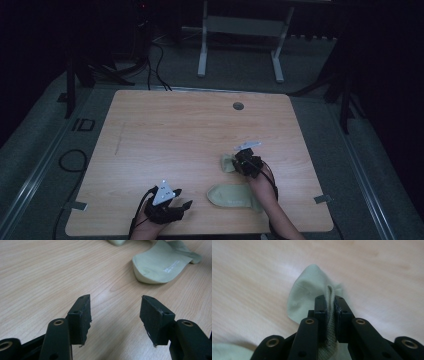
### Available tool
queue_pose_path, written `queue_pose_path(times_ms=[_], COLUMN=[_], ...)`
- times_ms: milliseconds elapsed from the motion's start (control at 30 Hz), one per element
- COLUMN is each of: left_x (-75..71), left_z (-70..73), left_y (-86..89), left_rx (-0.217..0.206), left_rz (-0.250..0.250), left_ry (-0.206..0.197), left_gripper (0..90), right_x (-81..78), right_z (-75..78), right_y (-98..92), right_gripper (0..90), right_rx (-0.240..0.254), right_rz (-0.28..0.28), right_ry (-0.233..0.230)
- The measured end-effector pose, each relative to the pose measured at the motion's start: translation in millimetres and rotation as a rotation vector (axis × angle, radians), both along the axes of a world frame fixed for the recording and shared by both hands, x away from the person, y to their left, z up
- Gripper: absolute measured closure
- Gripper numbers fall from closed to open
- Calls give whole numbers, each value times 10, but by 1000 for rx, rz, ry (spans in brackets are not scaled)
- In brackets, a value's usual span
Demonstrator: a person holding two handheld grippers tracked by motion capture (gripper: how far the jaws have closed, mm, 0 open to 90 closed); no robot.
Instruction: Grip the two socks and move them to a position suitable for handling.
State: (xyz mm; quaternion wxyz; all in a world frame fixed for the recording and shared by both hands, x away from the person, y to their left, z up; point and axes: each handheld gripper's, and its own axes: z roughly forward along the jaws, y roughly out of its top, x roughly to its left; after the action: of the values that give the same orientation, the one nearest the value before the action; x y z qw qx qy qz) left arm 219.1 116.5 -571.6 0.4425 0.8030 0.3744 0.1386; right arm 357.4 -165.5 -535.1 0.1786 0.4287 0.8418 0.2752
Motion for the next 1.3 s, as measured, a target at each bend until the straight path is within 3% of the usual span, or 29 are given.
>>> queue_pose_path(times_ms=[133, 200, 333, 633, 733, 833, 967, 1200, 1300], left_x=[29, 57, 103, 295, 375, 457, 570, 779, 878], left_z=[27, 45, 67, 163, 203, 253, 307, 342, 293], left_y=[-10, -19, -56, -145, -178, -237, -374, -739, -903], left_rx=[-5, -4, 4, 15, 12, 25, 76, 161, 197], left_rz=[1, -5, -13, -15, -12, -10, -37, -100, -128], left_ry=[-6, -5, -11, -20, -24, -34, -66, -110, -94], left_gripper=[420, 420, 420, 421, 421, 440, 530, 762, 859], right_x=[-57, -95, -126, -57, -18, -2, -56, -198, -197], right_z=[-155, -158, -152, -167, -169, -108, -8, -51, -109], right_y=[20, 45, 113, 248, 279, 243, 161, 75, 81], right_gripper=[769, 656, 574, 494, 443, 457, 496, 610, 660], right_rx=[-20, -25, -42, -15, 18, 67, 82, 35, 11], right_rz=[13, 28, 55, 7, -2, -16, -2, 66, 79], right_ry=[10, 9, 17, 26, 40, 34, 22, 50, 71])
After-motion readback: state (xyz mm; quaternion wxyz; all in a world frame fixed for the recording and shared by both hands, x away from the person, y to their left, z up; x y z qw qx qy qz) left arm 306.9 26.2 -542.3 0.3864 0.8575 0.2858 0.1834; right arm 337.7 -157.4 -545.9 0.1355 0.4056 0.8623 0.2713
